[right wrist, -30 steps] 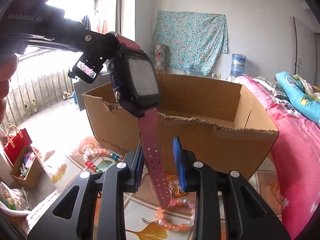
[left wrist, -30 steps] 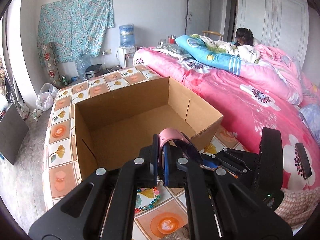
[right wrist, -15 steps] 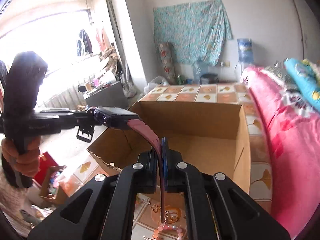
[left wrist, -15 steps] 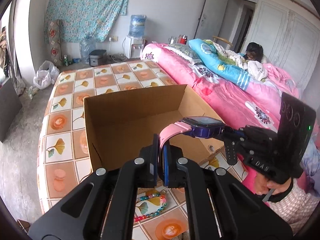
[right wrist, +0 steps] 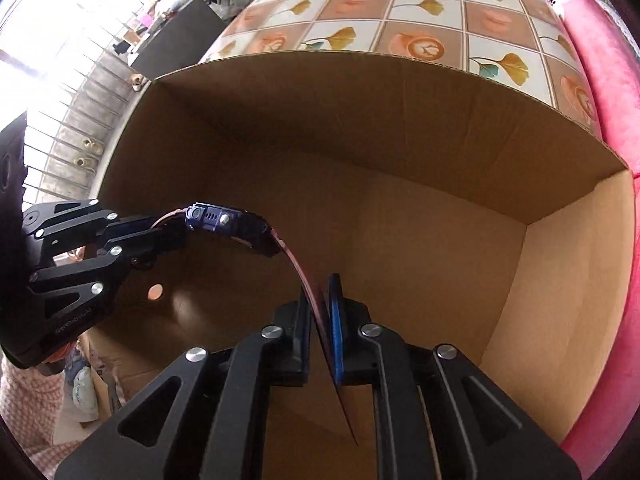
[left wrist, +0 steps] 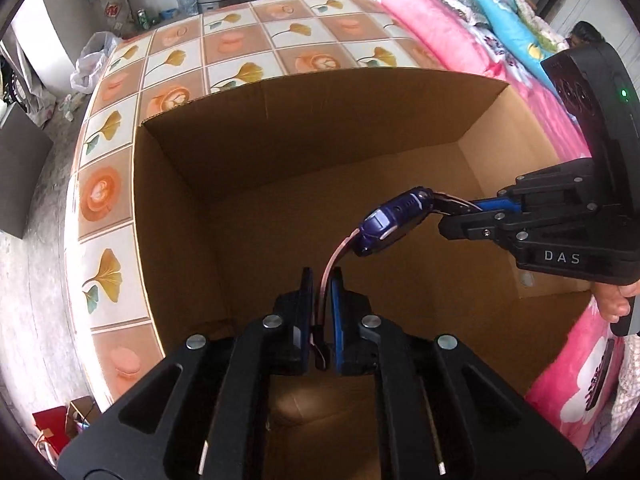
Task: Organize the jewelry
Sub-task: 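Lift the pink watch with both tools and lower it into the cardboard box, then open both tools to release the watch and withdraw from the box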
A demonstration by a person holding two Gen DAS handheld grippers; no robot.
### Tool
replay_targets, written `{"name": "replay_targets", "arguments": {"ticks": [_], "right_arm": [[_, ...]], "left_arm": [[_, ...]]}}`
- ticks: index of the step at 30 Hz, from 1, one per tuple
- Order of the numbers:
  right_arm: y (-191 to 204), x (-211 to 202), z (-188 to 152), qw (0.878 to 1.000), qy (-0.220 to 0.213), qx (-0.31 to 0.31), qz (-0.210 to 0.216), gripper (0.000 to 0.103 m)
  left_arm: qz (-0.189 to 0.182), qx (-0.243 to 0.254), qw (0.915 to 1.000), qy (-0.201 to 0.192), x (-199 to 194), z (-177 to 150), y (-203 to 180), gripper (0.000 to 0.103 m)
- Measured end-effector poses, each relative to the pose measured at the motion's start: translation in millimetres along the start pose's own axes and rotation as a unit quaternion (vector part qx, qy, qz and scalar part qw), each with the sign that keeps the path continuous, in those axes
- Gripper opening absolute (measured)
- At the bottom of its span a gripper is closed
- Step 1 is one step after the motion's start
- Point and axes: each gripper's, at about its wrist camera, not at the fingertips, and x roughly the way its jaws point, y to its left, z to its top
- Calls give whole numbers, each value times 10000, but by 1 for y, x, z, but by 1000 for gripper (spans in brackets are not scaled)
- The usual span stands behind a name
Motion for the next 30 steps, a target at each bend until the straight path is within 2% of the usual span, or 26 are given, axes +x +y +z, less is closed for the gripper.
{"name": "replay_targets", "arguments": {"ticks": [1,4,6,8,10,15,19,22,24,26,28,30], "right_arm": [[-6,7,4,9999,78,104,-45,20],[-13,14,14,9992,-15,111,-393,21],[-17,13,16,9993,-117,194,-296,21],[-17,7,16,9989,-287,185,-305,21],[-11,2,13,9982,-466,24,-390,21],[9,-7,-5,9961,-653,-386,-444,21],[32,-5,-8,9957,-442,-777,-238,21],[51,14,-3,9956,-34,-932,0,21],[60,32,2,9945,319,-979,165,21],[65,51,4,9927,606,-1041,30,21],[67,62,8,9926,722,-966,-132,19],[65,62,14,9946,636,-806,-120,19]], "left_arm": [[60,34,10000,-5,2,2,1,14],[131,89,9998,-97,2,7,3,19],[215,98,9994,-266,-2,10,2,22],[359,192,9978,-518,-8,9,0,31],[465,236,9954,-804,-16,5,-1,35],[371,192,9855,-1644,-53,-17,-3,39],[270,165,9683,-2479,-96,-52,-5,55],[224,23,9572,-2886,-117,-86,-3,69],[120,-90,9553,-2951,-122,-106,-1,76],[109,-169,9552,-2951,-123,-129,3,82],[157,-281,9565,-2901,-116,-154,6,84],[210,-327,9609,-2743,-106,-176,8,84]]}}
